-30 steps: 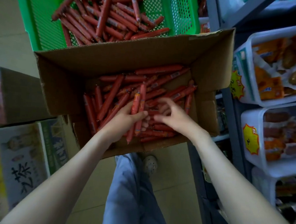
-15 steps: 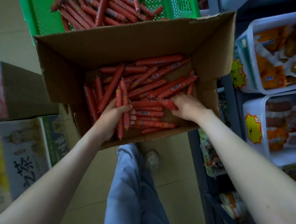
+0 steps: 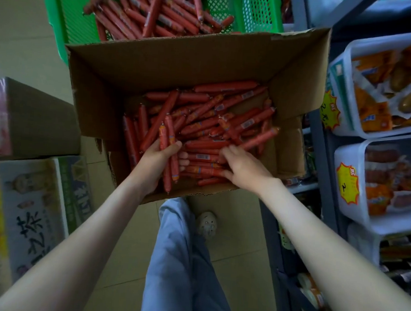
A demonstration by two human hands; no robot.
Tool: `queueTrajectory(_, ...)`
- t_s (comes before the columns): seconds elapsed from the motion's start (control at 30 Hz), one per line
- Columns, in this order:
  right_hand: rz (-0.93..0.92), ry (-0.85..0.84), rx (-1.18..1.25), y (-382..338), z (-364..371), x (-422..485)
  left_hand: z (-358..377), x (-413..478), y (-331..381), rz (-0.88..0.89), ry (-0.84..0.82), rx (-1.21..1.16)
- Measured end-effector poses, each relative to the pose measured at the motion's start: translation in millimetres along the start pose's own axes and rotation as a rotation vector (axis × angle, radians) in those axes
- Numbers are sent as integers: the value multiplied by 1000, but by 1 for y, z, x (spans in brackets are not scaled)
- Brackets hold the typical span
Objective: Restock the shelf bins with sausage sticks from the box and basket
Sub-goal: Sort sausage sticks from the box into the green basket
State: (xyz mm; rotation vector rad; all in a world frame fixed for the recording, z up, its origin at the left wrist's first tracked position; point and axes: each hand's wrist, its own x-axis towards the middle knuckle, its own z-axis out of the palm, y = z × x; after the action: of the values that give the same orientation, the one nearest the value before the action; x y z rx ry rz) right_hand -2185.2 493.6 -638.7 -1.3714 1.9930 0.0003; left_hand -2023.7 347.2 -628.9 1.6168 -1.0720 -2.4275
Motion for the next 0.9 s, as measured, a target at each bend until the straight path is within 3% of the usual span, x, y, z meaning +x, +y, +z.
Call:
queueTrajectory(0.07,74,-175,13,3,7,0,-2,0,-1,2,15,3)
queueTrajectory(0.17,162,-226,137,4,2,2,-2,-1,-3,7,35,-8)
queueTrajectory(0.3,172,-359,53,8,0,2,-1,0,-5,19,46,-23)
queueTrajectory(0.47,253,-305,219,12,3,0,3,-2,-6,33,38,-16)
queueTrajectory(0.63,194,-423,194,2,0,10,0,-4,-5,37,46,-47)
queueTrajectory(0.73,109,-262,195,6,-6,4,-4,-6,-3,44,50,-75)
queueTrajectory(0.83,-30,43,34,17,-13,1,-5,-8,-3,58,40,-103)
queueTrajectory(0.9,22,240,-95,27,-20,2,-5,-8,-3,60,23,-106)
